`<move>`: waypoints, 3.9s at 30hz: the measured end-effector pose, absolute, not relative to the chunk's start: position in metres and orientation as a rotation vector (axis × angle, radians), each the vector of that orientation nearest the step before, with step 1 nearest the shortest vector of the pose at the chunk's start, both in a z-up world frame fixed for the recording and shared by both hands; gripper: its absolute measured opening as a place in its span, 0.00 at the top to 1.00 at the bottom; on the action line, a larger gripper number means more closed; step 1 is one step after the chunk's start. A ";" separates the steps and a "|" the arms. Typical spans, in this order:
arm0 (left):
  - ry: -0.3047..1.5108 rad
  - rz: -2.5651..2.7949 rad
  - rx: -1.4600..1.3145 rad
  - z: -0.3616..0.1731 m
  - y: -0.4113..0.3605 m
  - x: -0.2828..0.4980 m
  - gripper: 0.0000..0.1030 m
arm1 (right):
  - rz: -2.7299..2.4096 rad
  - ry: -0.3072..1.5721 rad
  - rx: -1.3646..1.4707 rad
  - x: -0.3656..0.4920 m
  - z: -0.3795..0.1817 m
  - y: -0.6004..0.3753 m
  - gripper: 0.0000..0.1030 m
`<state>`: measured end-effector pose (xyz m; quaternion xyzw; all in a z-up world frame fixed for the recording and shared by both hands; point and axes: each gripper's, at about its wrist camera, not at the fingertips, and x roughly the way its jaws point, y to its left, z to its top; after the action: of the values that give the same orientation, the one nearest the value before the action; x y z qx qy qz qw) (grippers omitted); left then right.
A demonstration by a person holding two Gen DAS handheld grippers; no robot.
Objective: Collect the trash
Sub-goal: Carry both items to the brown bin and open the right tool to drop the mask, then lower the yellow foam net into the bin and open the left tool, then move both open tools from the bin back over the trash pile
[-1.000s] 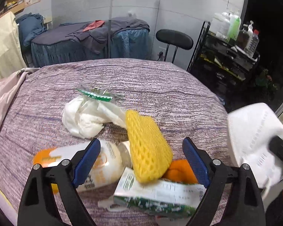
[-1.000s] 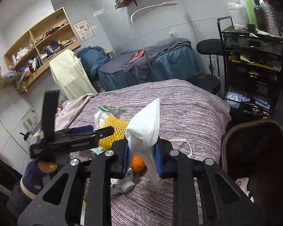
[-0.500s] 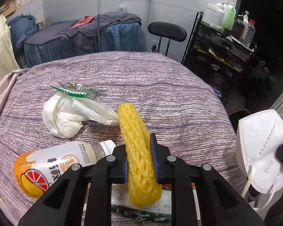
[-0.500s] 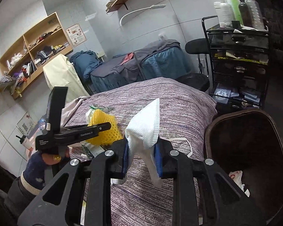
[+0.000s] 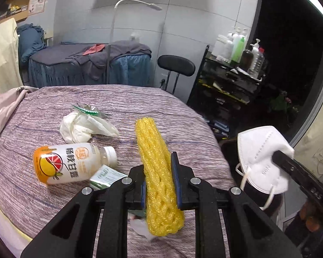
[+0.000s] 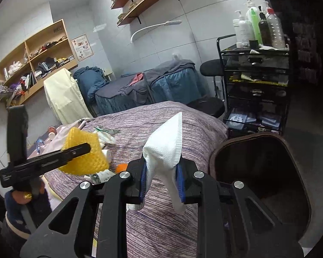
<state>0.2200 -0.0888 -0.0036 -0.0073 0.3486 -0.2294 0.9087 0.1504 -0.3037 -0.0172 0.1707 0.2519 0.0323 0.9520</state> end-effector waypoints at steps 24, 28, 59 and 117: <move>0.693 -0.676 0.032 -0.006 -0.175 0.149 0.82 | -0.211 0.573 0.422 0.106 -0.068 -0.406 0.77; 0.705 -0.690 0.038 -0.010 -0.185 0.146 0.82 | -0.246 0.607 0.442 0.108 -0.086 -0.423 0.77; 0.781 -0.799 0.094 -0.022 -0.252 0.150 0.82 | -0.333 0.553 0.493 0.077 -0.094 -0.430 0.25; 0.624 -0.708 0.124 0.005 -0.221 0.140 0.06 | -0.349 0.491 0.502 0.069 -0.073 -0.433 0.15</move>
<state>0.1399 -0.2208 0.0054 0.0599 0.3003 -0.3409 0.8889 0.0687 -0.4328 -0.0726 0.2444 0.2391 -0.1703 0.9242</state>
